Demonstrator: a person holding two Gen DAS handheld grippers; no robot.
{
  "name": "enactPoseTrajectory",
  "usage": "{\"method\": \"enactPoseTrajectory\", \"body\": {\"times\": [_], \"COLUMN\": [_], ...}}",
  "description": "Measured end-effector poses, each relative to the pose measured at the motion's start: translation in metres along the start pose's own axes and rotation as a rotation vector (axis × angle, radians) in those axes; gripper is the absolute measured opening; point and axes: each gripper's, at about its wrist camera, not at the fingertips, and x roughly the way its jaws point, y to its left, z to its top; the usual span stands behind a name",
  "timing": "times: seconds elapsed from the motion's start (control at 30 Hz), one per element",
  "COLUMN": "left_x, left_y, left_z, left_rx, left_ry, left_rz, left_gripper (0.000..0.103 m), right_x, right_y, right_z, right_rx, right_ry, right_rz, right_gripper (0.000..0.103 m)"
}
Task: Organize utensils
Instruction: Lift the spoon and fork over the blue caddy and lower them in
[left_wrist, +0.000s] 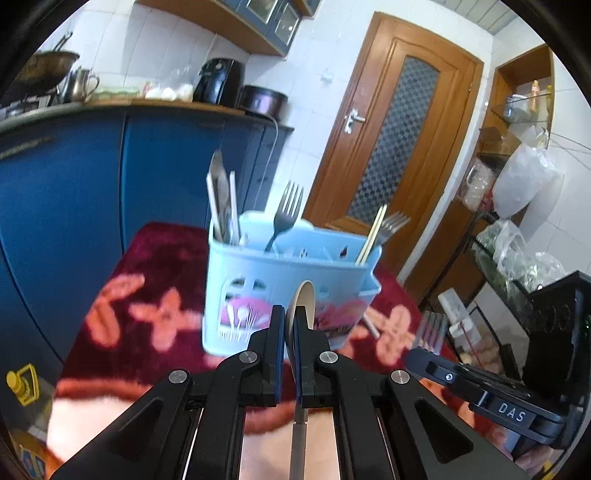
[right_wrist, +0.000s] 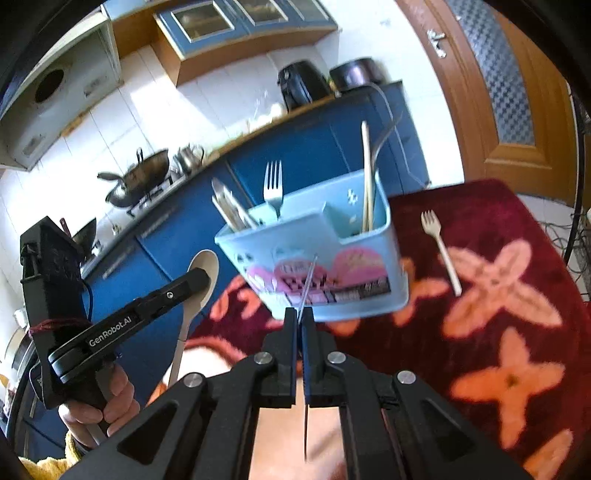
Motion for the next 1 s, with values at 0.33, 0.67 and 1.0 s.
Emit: {"method": "enactPoseTrajectory", "body": {"times": [0.33,0.67,1.0], "left_x": [-0.006,-0.003,0.015], "left_y": [-0.017,-0.009,0.000], "left_z": [0.044,0.095,0.127], "left_rx": [0.047,-0.005,-0.047], "left_ry": [-0.138,-0.275,-0.446], "left_rz": [0.011,0.009,0.047], "left_gripper": [0.004,0.004,0.004], "right_x": [-0.016,-0.026,-0.030], "right_y": [0.002,0.012,0.011], "right_z": [0.030,0.069,0.105], "right_rx": [-0.006,-0.067,-0.095], "right_ry": [-0.127,-0.206,-0.258], "right_rz": [-0.014,-0.035,-0.064], "right_gripper": [0.003,0.003,0.003]}}
